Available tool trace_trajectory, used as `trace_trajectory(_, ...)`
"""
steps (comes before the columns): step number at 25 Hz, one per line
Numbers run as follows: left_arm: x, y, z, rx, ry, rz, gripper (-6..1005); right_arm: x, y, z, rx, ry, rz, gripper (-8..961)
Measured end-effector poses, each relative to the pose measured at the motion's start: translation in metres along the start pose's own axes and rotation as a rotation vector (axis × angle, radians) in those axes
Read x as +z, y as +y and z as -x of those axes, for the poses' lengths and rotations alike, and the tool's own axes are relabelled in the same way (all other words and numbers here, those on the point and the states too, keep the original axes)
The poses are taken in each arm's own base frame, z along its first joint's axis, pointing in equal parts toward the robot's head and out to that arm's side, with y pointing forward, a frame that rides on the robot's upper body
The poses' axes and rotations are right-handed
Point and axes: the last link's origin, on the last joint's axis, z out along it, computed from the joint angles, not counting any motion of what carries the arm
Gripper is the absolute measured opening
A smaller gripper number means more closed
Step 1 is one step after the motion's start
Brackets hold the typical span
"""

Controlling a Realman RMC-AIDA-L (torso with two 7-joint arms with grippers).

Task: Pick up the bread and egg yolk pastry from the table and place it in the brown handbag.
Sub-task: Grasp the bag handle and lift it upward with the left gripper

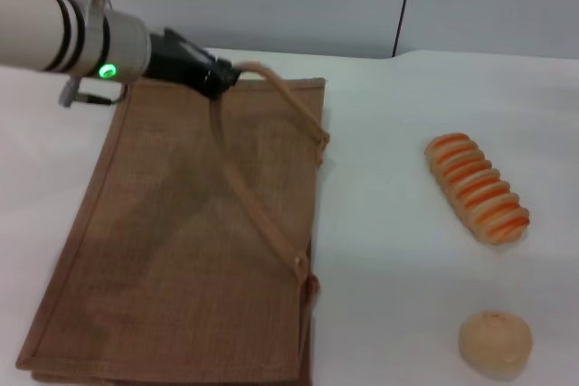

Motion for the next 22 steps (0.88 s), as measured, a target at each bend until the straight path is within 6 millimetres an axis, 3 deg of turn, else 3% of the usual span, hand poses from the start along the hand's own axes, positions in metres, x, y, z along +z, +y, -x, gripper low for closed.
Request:
trace_trajectory(11,-0.055,0.006,-0.051,0.073,0.127,-0.021,115,-0.003,0.001,-0.004,-0.07,0.01,0.003,763)
trace_trajectory(22,-0.093,0.028,-0.086,0.146,0.208,-0.002,115,-0.003,0.003,-0.006,-0.083,0.021,0.016,763)
